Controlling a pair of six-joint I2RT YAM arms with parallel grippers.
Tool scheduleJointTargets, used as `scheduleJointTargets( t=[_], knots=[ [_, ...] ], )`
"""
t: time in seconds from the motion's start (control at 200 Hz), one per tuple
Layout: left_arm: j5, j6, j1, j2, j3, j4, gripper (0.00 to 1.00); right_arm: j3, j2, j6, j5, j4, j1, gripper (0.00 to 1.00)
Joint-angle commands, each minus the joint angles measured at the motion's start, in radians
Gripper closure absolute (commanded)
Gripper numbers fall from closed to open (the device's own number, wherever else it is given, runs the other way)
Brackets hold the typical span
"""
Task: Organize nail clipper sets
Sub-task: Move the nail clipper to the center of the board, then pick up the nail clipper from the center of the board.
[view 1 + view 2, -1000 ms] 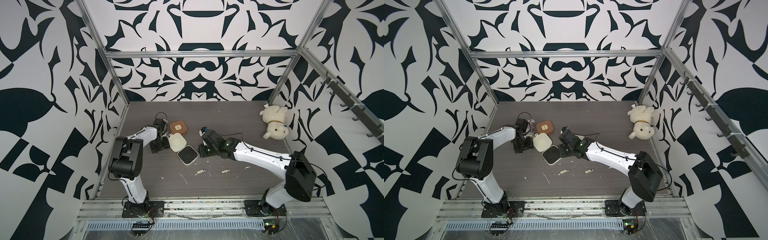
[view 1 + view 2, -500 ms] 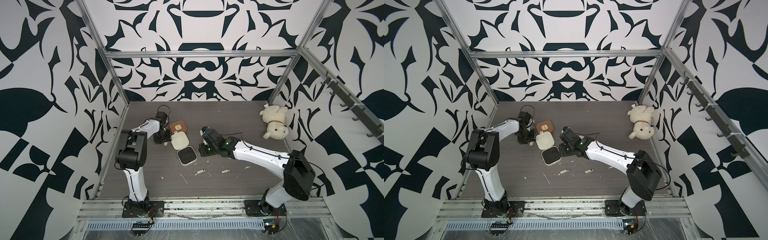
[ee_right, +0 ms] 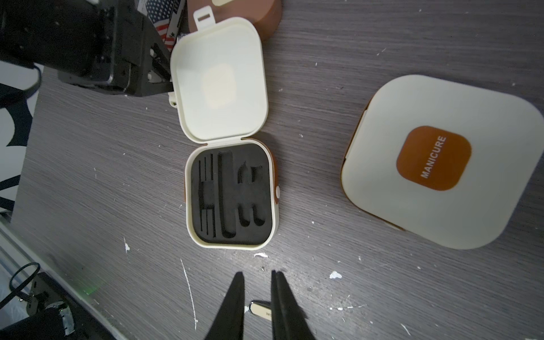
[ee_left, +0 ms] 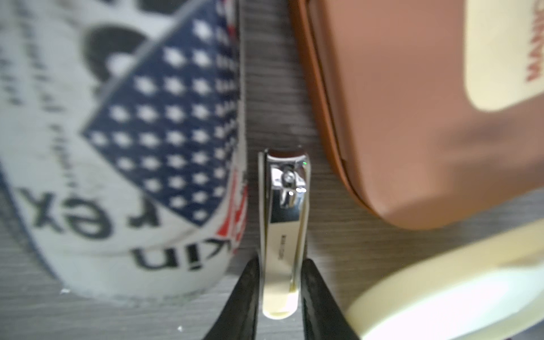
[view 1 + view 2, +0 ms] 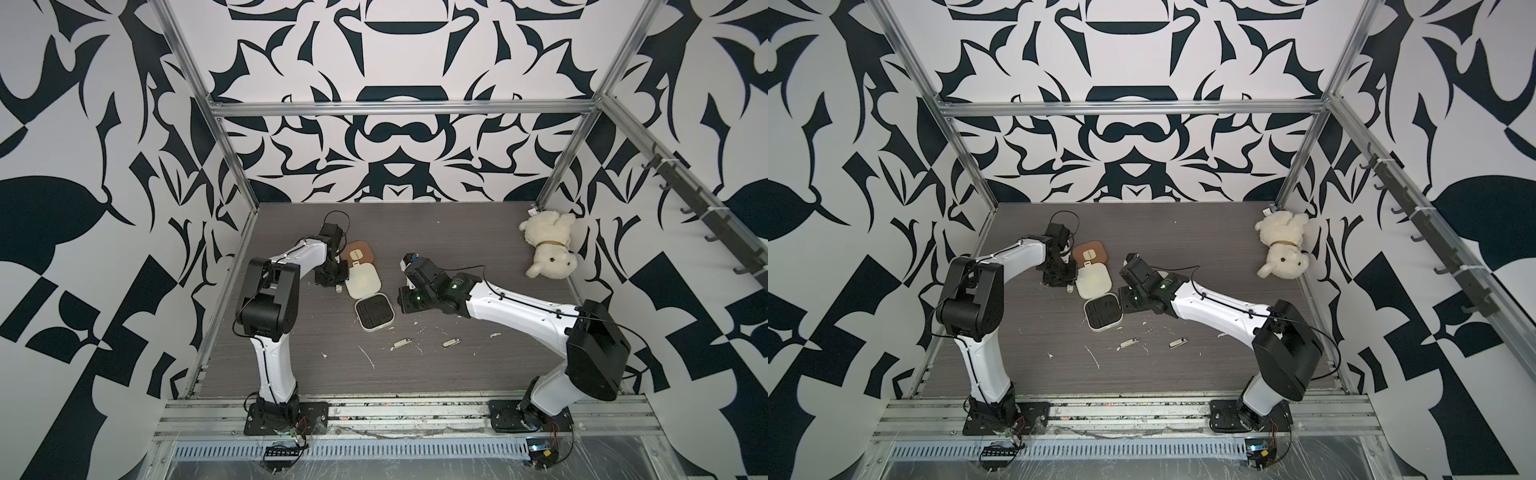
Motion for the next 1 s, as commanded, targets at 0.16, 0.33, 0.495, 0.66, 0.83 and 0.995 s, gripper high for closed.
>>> scheduleJointTargets(
  t=[0.16, 0.33, 0.495, 0.66, 0.83, 0.995],
  knots=[
    [-0.021, -0.121, -0.005, -0.107, -0.227, -0.050, 0.76, 0.032, -0.016, -0.003, -0.002, -0.004, 0.000, 0.80],
    [0.011, -0.269, -0.038, -0.282, -0.449, 0.005, 0.76, 0.027, -0.014, -0.001, -0.004, 0.001, 0.013, 0.80],
    [-0.028, -0.448, -0.195, -0.381, -0.549, -0.008, 0.74, 0.038, -0.001, -0.002, 0.002, -0.001, 0.034, 0.81],
    [-0.052, -0.591, -0.299, -0.453, -0.672, 0.020, 0.74, 0.036, 0.001, 0.003, 0.010, 0.001, 0.049, 0.81],
    [-0.046, -0.694, -0.372, -0.556, -0.725, 0.026, 0.56, 0.038, 0.002, 0.004, 0.016, -0.004, 0.061, 0.81],
    [-0.043, -0.746, -0.421, -0.643, -0.726, 0.060, 0.39, 0.032, -0.008, 0.005, 0.027, -0.010, 0.064, 0.81]
  ],
)
